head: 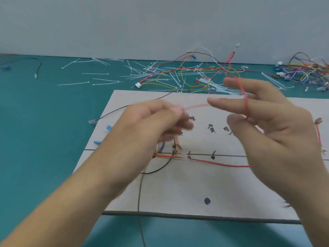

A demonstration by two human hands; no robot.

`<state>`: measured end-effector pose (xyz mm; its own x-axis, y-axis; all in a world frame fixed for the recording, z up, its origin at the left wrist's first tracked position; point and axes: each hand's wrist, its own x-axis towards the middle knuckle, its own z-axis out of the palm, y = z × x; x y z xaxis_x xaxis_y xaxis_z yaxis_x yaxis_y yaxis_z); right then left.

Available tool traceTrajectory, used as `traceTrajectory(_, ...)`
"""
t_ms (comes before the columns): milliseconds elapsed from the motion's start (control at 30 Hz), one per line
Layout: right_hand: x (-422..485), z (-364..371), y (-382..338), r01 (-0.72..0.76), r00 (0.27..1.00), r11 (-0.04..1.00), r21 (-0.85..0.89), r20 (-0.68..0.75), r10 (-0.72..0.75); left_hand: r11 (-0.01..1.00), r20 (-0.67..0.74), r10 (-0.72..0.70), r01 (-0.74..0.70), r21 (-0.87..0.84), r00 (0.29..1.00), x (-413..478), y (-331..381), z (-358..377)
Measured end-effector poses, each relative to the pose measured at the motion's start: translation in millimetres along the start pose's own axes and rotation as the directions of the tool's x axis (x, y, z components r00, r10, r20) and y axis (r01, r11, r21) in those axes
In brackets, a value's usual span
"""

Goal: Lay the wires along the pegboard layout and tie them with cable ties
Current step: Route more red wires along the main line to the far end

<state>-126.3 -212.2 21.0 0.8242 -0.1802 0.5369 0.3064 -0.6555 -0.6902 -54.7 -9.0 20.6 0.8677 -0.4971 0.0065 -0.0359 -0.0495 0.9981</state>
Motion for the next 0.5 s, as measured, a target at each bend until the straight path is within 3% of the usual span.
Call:
traceTrajectory(67,-4,9,-9,0.111,0.994,0.987,-0.112,0.034,-0.108,0.997,-0.080,0.009,-0.003,0.074,0.997,16,15,2)
traceTrajectory(133,-7,17,-16,0.208,0.977,0.958,-0.197,0.084,-0.195,0.997,-0.067,-0.060,0.063,0.045,0.996,31,33,-2)
traceTrajectory(233,-10,27,-26,0.324,0.936,0.920,-0.221,0.217,-0.277,0.993,0.049,-0.111,0.109,0.053,0.993,41,48,-7)
traceTrajectory(333,-14,37,-30,0.407,0.881,0.896,-0.179,0.337,-0.332,0.996,0.031,-0.013,0.016,-0.088,0.999,41,46,3)
traceTrajectory(433,-21,44,-33,0.378,0.869,0.918,-0.120,0.388,-0.307,0.975,-0.075,0.095,-0.108,-0.192,0.993,40,43,6)
traceTrajectory(500,-23,39,-35,0.225,0.902,0.974,-0.011,0.380,-0.204,0.967,-0.074,0.177,-0.187,-0.175,0.981,43,41,-2)
